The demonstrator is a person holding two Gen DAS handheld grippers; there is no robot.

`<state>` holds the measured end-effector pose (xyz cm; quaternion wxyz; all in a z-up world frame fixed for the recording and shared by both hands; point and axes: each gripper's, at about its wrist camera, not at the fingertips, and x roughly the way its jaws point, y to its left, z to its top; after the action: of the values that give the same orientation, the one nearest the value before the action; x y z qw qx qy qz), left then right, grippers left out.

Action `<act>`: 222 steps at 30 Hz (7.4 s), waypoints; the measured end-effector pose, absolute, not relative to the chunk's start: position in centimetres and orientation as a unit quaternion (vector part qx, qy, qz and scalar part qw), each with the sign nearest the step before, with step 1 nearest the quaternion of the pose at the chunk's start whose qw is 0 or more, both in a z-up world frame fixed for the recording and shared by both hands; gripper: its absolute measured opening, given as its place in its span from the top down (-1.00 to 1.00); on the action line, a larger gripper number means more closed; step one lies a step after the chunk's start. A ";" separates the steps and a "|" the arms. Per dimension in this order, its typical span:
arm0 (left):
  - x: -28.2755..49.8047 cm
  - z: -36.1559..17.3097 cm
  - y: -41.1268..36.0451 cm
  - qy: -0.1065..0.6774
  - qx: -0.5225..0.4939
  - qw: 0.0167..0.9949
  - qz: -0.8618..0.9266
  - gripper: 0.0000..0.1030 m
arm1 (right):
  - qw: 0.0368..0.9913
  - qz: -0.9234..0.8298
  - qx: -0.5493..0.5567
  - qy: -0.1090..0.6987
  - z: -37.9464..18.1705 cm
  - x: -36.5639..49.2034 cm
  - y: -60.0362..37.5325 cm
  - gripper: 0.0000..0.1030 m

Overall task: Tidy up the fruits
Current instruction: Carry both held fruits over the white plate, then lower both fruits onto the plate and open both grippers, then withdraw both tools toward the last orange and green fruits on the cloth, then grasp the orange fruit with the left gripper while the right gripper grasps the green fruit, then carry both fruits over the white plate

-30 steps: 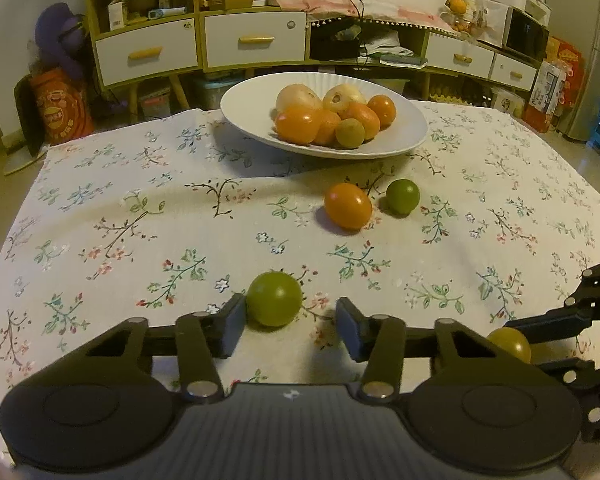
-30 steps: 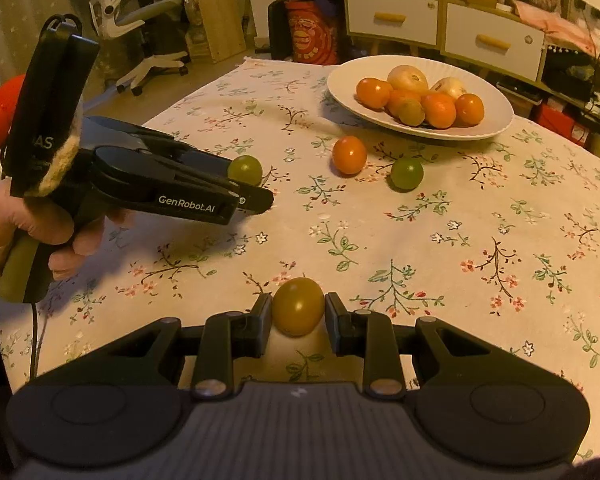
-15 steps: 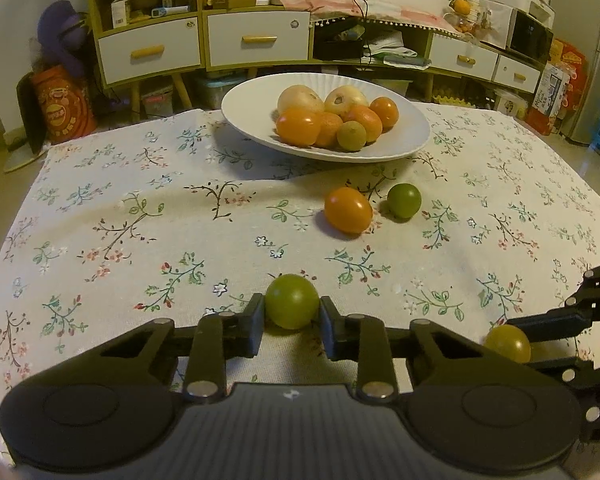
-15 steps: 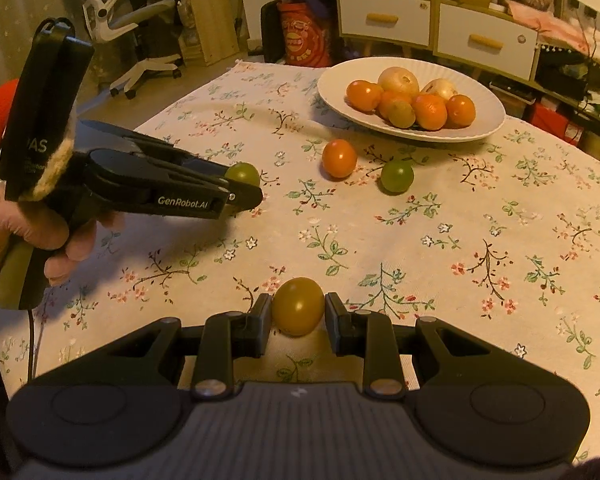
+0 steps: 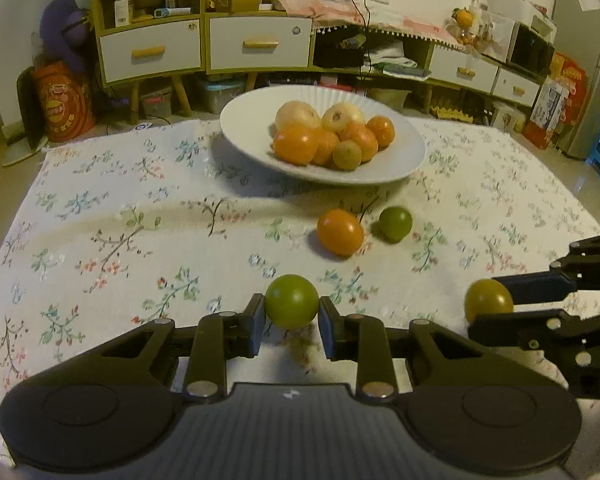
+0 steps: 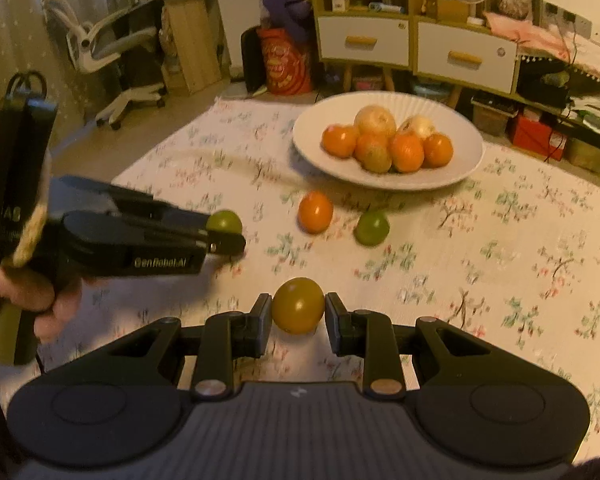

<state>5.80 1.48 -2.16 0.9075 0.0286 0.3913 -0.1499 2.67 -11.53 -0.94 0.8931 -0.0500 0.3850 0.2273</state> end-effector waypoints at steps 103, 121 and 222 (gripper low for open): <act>10.8 2.9 0.1 0.361 0.042 0.919 -0.152 -0.76 | 0.937 0.089 -0.017 0.338 3.2 11.1 -14.9 -0.71; 7.9 0.8 1.1 0.391 0.058 0.910 -0.129 -0.79 | 0.937 0.071 -0.032 0.340 1.5 8.0 -14.4 -0.97; 10.9 -2.1 0.4 0.426 -0.039 0.895 -0.126 0.62 | 0.902 0.156 -0.084 0.393 -3.5 11.2 -10.7 0.54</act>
<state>10.87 0.37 -2.13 0.8952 -0.0389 0.4257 -0.1263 11.23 -10.73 -3.49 0.9023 -0.0841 0.3930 0.1562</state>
